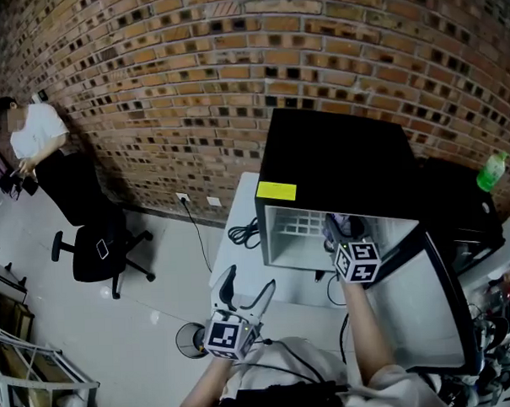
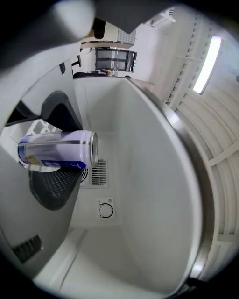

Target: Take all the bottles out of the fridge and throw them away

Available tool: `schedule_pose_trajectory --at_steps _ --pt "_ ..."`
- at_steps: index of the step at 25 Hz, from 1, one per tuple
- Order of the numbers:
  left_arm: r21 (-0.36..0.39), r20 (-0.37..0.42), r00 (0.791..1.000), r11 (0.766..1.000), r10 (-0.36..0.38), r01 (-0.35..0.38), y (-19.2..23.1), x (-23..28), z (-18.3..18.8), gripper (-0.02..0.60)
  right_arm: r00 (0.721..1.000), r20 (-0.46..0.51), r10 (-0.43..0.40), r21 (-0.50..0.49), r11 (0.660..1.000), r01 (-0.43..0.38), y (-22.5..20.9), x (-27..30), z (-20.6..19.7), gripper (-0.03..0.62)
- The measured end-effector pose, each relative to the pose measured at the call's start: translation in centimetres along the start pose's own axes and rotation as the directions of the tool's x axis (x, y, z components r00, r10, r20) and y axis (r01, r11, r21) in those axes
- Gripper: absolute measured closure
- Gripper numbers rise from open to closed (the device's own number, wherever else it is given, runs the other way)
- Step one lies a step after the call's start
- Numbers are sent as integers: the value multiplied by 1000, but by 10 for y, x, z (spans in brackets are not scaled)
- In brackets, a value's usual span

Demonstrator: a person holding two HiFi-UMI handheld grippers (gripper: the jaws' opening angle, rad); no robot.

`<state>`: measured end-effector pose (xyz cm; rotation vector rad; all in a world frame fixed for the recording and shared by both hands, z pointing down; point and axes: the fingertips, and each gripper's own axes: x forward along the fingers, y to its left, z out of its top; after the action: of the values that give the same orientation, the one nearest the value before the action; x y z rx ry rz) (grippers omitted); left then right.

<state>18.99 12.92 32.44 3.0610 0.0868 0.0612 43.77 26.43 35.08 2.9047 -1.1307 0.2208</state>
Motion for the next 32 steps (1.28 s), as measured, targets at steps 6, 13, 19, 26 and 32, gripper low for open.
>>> schedule_pose_trajectory --at_steps 6,13,19,26,32 --pt "-26 -14 1000 1000 2 -2 -1 5 -5 187 997 15 74 15 997 -74 34 -60 -3 326" --pt "-83 -12 997 993 78 -79 16 -4 -11 187 970 -23 243 13 970 -243 96 -75 -12 326" --pt "-112 -30 975 969 220 -222 65 -42 -31 187 897 -130 421 -12 904 -426 183 -55 -54 326" --pt "-94 -162 842 841 515 -533 139 -152 -114 187 586 -364 724 91 654 -751 337 -49 -150 326" --pt "-158 -298 671 658 679 -736 185 -260 -207 187 259 -564 784 104 378 -920 468 -64 -278 326"
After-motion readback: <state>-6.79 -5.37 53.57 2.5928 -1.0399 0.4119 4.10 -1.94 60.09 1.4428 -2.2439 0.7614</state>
